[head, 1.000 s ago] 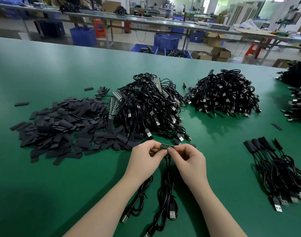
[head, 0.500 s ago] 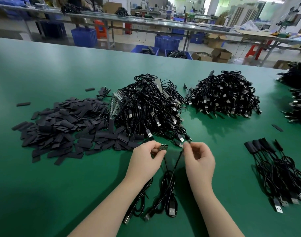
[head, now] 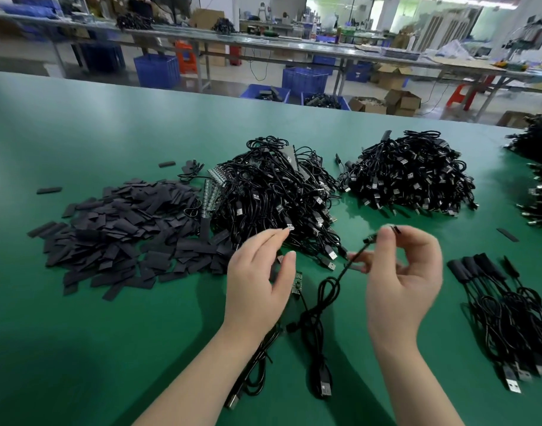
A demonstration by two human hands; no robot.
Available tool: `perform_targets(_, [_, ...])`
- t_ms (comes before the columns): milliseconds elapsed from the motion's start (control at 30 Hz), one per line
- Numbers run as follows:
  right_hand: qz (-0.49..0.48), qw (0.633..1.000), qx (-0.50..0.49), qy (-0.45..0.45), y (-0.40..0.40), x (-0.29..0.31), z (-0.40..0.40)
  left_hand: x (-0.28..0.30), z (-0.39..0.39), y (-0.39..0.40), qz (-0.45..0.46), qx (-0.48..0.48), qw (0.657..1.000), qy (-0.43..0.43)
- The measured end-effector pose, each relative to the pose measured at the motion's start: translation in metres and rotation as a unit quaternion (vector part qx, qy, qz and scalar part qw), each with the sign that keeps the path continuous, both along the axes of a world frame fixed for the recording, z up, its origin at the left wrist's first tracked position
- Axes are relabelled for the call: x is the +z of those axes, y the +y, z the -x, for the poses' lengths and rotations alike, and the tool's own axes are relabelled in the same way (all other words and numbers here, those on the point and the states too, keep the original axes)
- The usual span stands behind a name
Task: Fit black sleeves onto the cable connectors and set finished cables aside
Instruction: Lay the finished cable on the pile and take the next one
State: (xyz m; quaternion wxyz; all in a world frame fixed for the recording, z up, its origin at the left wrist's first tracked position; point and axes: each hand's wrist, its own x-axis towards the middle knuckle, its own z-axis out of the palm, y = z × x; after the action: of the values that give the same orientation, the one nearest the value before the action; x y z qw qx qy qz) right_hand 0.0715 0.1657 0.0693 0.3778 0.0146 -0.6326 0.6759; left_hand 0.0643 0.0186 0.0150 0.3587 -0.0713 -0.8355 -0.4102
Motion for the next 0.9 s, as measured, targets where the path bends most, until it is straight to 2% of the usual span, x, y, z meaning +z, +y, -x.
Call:
perform_targets(100, [-0.039, 0.995, 0.09, 0.023, -0.025, 0.024, 0.002, 0.003, -0.005, 0.005, 0.055, 0.024, 0.988, 0.14])
perform_targets(200, [-0.029, 0.986, 0.164, 0.018, -0.046, 0.04, 0.004, 0.005, -0.008, 0.01, 0.092, 0.028, 0.974, 0.203])
perform_targets(300, [0.104, 0.969, 0.219, -0.037, -0.055, 0.038, 0.006, 0.002, -0.01, 0.013, 0.141, 0.063, 0.965, 0.212])
perform_targets(367, [0.197, 0.944, 0.246, -0.102, -0.055, 0.025, 0.006, -0.001, -0.011, 0.013, 0.186, 0.075, 0.964, 0.175])
perform_targets(400, [0.193, 0.942, 0.238, -0.138, -0.052, 0.015, 0.007, -0.002, -0.012, 0.013, 0.208, 0.065, 0.966, 0.142])
perform_targets(467, [0.127, 0.948, 0.204, -0.208, -0.041, -0.005, 0.01, -0.004, -0.013, 0.015, 0.233, 0.02, 0.969, 0.074])
perform_targets(533, [0.077, 0.937, 0.198, -0.277, -0.028, -0.019, 0.013, -0.005, -0.014, 0.021, 0.246, -0.034, 0.969, 0.008])
perform_targets(667, [-0.047, 0.915, 0.177, -0.36, -0.007, -0.034, 0.019, -0.004, -0.011, 0.025, 0.249, -0.057, 0.963, -0.079])
perform_targets(800, [-0.202, 0.898, 0.153, -0.36, -0.004, -0.038, 0.018, -0.005, -0.001, 0.007, 0.238, -0.044, 0.966, -0.089])
perform_targets(900, [-0.377, 0.888, 0.05, -0.26, -0.018, -0.032, 0.015, -0.005, 0.002, 0.001, 0.214, -0.043, 0.965, -0.143])
